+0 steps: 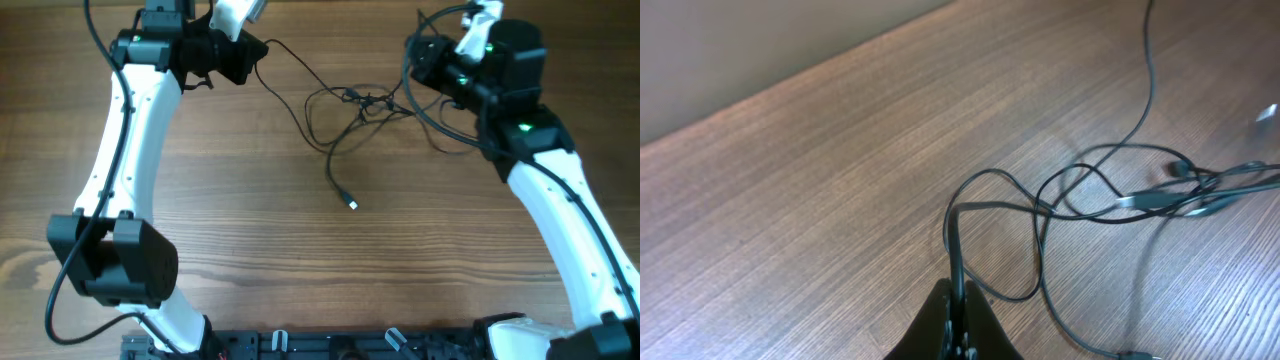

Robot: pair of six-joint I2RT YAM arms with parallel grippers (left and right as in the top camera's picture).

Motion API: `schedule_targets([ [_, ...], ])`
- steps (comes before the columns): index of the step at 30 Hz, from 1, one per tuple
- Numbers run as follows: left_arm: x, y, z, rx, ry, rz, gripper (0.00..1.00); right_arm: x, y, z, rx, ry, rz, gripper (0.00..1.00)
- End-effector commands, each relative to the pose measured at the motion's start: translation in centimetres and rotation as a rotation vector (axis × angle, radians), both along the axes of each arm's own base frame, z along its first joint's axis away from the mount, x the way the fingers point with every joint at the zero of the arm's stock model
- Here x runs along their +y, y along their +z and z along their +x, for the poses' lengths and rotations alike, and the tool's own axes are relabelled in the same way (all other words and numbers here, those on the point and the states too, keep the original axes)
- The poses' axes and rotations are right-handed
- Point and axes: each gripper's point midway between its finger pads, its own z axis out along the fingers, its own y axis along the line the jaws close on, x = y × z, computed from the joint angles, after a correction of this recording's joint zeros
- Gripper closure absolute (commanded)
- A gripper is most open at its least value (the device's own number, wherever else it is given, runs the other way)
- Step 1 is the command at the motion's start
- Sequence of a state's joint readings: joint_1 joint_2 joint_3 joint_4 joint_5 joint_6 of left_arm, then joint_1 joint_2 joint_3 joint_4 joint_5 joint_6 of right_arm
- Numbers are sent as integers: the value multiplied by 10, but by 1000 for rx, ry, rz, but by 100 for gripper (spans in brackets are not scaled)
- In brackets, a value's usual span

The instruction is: Untangle cables

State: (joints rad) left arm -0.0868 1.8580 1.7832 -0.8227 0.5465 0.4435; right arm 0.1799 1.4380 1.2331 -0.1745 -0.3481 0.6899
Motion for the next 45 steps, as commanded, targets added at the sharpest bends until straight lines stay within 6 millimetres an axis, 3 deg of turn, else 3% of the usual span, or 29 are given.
schedule_targets([
  [1, 0, -16, 4, 24, -12, 14, 96, -14, 39, -13, -91, 24, 38, 95],
  [10, 1, -20, 4, 36, -4, 21, 96, -57, 98, -20, -254, -26, 120, 95],
  [20, 22, -28, 12, 31, 72, 113, 96, -125, 100, -14, -266, -181, 108, 95],
  [24, 32, -28, 13, 36, 92, 113, 96, -135, 88, -17, -222, -179, 90, 95],
  [32, 89, -29, 23, 34, 217, 140, 96, -163, 16, -27, 21, -310, -104, 96],
  [35, 96, -25, 21, 53, 225, 56, 96, -163, -3, -33, 94, -301, -130, 95],
  [38, 98, -23, 20, 56, 218, 27, 96, -151, -7, -35, 103, -252, -140, 96],
  [40, 95, -23, 20, 56, 211, 27, 96, -137, -8, -34, 102, -211, -134, 95],
  [45, 74, -23, 18, 55, 170, 28, 95, -76, -19, -36, 127, -51, -134, 96],
])
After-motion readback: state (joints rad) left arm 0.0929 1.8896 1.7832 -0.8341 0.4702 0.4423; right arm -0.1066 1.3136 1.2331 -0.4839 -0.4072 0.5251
